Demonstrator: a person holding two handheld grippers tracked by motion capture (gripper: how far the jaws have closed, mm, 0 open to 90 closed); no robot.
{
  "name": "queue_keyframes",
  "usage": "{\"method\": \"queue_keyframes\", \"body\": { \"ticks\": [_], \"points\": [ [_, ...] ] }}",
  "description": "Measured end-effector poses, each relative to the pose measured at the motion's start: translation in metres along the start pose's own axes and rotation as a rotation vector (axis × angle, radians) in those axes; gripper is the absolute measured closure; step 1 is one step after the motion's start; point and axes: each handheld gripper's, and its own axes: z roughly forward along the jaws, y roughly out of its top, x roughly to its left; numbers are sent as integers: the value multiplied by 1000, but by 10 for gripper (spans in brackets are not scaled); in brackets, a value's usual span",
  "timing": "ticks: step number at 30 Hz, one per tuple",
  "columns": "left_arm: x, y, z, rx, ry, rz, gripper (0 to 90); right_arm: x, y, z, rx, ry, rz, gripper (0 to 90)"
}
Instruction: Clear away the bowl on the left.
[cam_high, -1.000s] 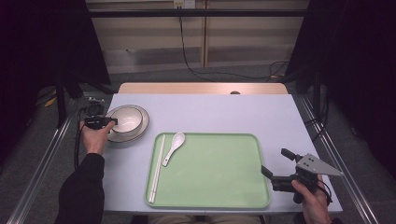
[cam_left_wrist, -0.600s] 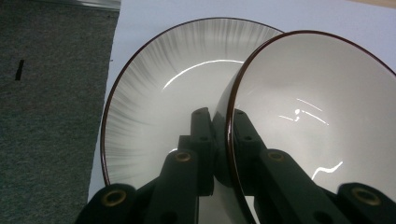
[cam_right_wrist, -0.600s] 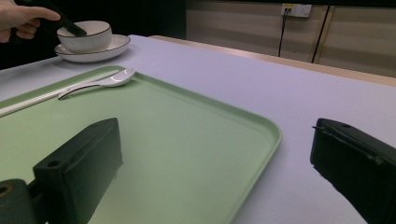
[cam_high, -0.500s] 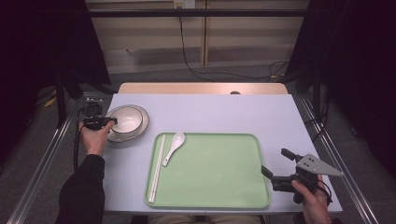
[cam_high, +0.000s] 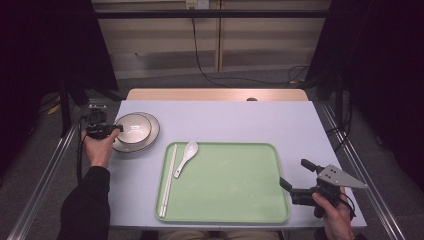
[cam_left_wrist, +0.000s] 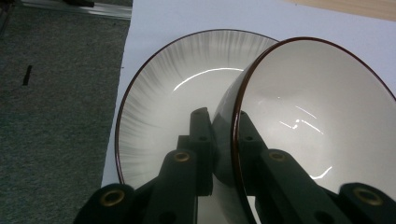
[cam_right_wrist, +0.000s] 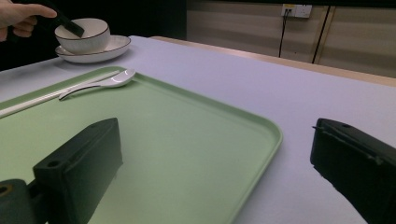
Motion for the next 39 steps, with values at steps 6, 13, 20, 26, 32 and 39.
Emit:
{"method": "queue_keyframes", "body": {
  "ticks": [6, 13, 20, 26, 32, 39],
  "points": [
    [-3, 1, -6, -16, -10, 22, 818, 0, 0, 0, 0, -1, 1, 20],
    [-10, 0, -11, -32, -21, 36, 818, 0, 0, 0, 0, -1, 0, 20],
    [-17, -1, -21, -50, -51, 44, 819, 0, 0, 0, 0, -1, 0, 20],
    [-28, -4, -26, -65, -80, 57, 819, 0, 0, 0, -1, 0, -2, 20],
    [-43, -8, -28, -65, -115, 92, 818, 0, 0, 0, 0, 3, -3, 20],
    [-62, -13, -31, -65, -148, 126, 818, 0, 0, 0, -1, 4, -4, 20]
  ]
}}
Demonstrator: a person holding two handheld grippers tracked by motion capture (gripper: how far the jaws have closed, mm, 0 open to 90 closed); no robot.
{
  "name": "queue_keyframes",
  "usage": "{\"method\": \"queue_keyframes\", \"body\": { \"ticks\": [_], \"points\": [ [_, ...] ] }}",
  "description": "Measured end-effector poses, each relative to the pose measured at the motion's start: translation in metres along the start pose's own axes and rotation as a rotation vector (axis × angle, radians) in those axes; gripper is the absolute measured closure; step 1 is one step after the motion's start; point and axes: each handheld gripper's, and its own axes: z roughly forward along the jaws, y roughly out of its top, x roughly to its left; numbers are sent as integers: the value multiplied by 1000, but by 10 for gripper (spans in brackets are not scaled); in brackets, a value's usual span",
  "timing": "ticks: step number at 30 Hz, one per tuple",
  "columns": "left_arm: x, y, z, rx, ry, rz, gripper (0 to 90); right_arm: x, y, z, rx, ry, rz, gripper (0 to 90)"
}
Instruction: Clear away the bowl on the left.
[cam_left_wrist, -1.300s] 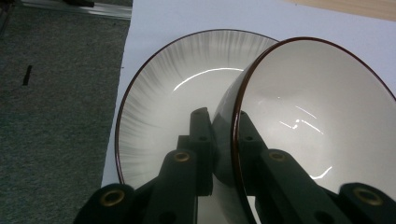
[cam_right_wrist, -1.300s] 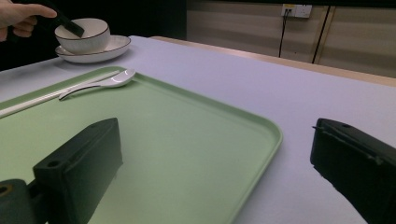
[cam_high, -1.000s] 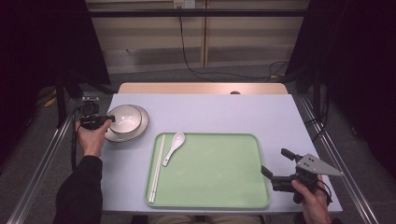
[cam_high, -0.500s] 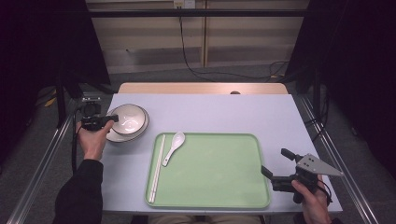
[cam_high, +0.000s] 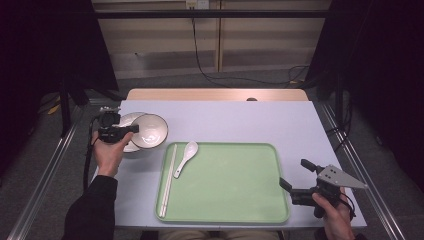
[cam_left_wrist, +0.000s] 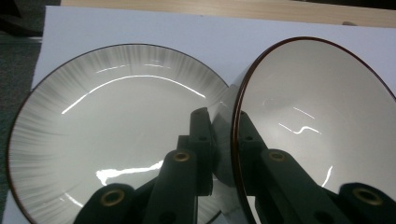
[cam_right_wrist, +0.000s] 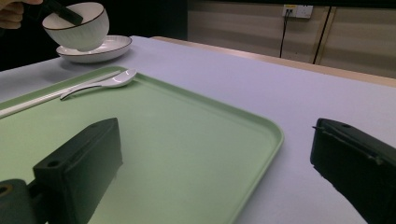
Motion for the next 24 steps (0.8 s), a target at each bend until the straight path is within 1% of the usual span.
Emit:
{"method": "queue_keyframes", "body": {
  "ticks": [1, 3, 4, 5, 8, 9, 10, 11, 12, 13, 14, 15, 16, 17, 18, 22, 23, 24],
  "points": [
    [-2, 0, 0, 3, 2, 14, 818, 0, 0, 0, -1, -1, 1, 20],
    [-7, -1, 2, 6, -7, 11, 818, 0, 0, 0, -1, -1, -1, 20],
    [-9, -1, 3, 14, -12, 25, 818, 0, 0, 0, -2, -1, -1, 20],
    [-13, -1, 5, 7, -18, 19, 818, 0, 0, 0, 0, 1, -1, 20],
    [-16, -1, 5, 10, -30, 27, 818, 0, 0, 0, 0, 2, 0, 20],
    [-18, -1, 5, 10, -33, 27, 818, 0, 0, 0, 0, 2, 0, 20],
    [-21, -1, 6, 0, -39, 18, 818, 0, 0, 0, 0, 2, -1, 20],
    [-22, -1, 6, 14, -43, 37, 818, 0, 0, 0, 0, 2, -1, 20],
    [-25, -2, 7, 10, -42, 35, 818, 0, 0, 0, 0, 1, -2, 20],
    [-27, -2, 6, 21, -49, 50, 817, 0, 0, 0, -1, 2, -1, 20],
    [-29, -2, 7, 17, -55, 44, 817, 0, 0, 0, -1, 2, -1, 20],
    [-30, -2, 8, 20, -60, 50, 817, 0, 0, 0, 0, 2, -2, 20],
    [-32, -3, 9, 17, -65, 46, 817, 0, 0, 0, -1, 2, -2, 20],
    [-34, -3, 10, 16, -75, 51, 817, 0, 0, 0, -1, 2, -1, 20],
    [-34, -3, 10, 16, -75, 51, 817, 0, 0, 0, -1, 2, -1, 20],
    [-42, 0, 12, 16, -93, 43, 817, 0, 0, 0, -1, 0, -1, 20],
    [-44, 1, 12, 21, -94, 56, 818, 0, 0, 0, 0, 5, -1, 20],
    [-49, 4, 14, 25, -97, 64, 817, 0, 0, 0, -2, 0, -1, 20]
  ]
}}
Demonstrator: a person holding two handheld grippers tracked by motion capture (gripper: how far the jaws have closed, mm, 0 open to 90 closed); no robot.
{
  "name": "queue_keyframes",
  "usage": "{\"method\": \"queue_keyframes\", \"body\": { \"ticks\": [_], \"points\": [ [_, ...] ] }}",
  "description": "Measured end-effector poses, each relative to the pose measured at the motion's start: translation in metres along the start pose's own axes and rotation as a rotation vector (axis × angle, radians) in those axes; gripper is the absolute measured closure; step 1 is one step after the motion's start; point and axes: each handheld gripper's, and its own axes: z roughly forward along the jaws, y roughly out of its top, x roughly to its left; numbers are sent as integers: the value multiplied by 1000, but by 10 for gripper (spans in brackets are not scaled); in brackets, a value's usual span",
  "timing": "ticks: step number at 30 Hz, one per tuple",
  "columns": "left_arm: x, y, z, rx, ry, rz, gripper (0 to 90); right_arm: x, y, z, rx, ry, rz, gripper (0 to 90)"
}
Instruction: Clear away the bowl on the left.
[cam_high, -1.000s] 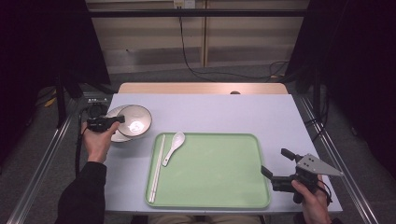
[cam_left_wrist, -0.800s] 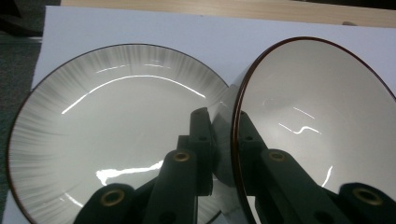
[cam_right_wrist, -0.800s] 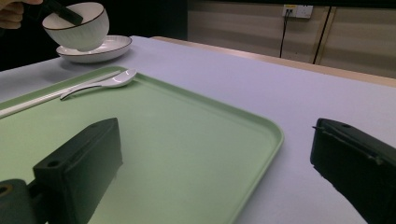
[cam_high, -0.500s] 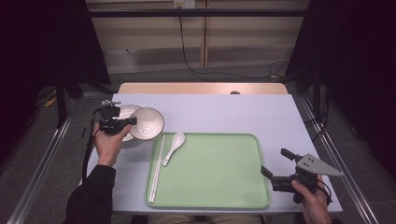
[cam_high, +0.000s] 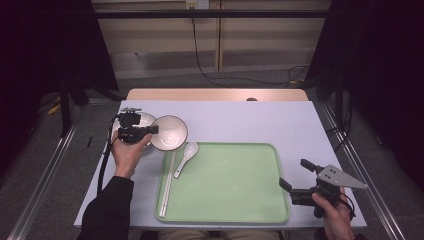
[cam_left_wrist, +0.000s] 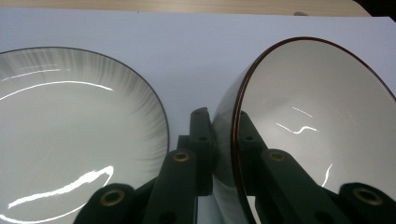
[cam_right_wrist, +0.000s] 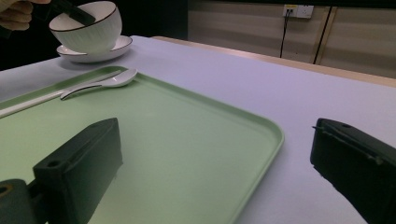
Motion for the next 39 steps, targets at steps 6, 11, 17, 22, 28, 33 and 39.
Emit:
{"method": "queue_keyframes", "body": {
  "ticks": [6, 11, 17, 22, 28, 33, 39],
  "points": [
    [-14, 3, 4, -3, -29, 19, 817, 0, 0, -1, 0, 1, 1, 20],
    [-28, -1, 15, 17, -52, 35, 817, 0, 0, 0, -1, 7, -1, 20],
    [-41, -4, 23, 39, -69, 57, 817, 0, 0, 0, 0, 10, -2, 20],
    [-52, -4, 31, 48, -90, 71, 817, 0, 0, 0, 1, 9, -2, 20],
    [-65, -2, 37, 51, -111, 82, 817, 0, 0, 0, 0, 8, -4, 20],
    [-76, -2, 42, 57, -124, 92, 817, 0, 0, 0, 1, 11, -3, 20],
    [-90, -2, 50, 69, -148, 108, 817, 0, 0, 0, 1, 11, -4, 20]
  ]
}}
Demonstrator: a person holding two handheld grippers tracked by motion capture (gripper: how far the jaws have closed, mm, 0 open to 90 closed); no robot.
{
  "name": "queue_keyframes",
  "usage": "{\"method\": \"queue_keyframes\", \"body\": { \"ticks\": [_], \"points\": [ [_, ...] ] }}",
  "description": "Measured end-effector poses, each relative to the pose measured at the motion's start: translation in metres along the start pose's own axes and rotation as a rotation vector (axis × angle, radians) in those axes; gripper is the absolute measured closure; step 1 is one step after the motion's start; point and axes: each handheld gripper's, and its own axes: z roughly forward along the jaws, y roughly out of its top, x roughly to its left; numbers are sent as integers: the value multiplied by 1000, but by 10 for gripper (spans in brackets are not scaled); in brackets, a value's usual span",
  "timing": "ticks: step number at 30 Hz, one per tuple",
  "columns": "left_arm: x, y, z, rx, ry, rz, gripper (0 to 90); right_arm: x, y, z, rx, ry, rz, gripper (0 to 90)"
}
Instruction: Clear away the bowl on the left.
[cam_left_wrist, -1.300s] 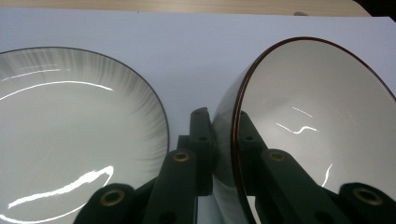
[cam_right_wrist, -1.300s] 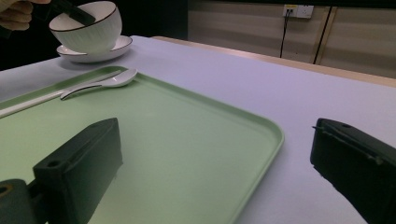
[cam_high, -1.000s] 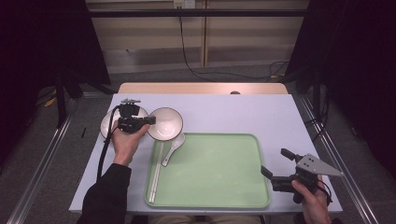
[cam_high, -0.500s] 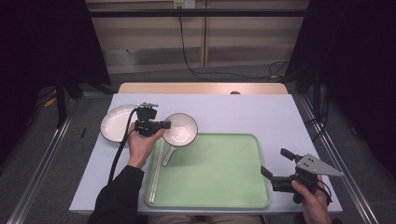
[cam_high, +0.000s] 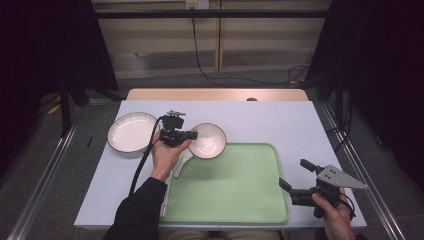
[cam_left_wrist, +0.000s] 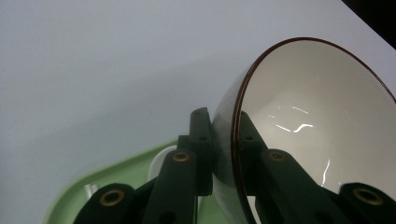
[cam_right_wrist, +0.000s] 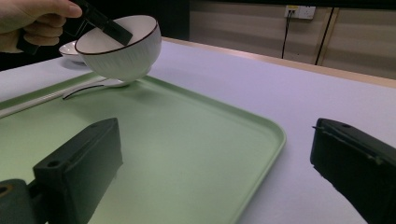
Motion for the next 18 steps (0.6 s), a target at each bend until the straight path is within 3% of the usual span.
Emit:
{"method": "queue_keyframes", "body": {
  "ticks": [18],
  "points": [
    [-41, 11, 36, 38, -68, 33, 817, 0, 0, 0, 3, 5, -3, 20]
  ]
}}
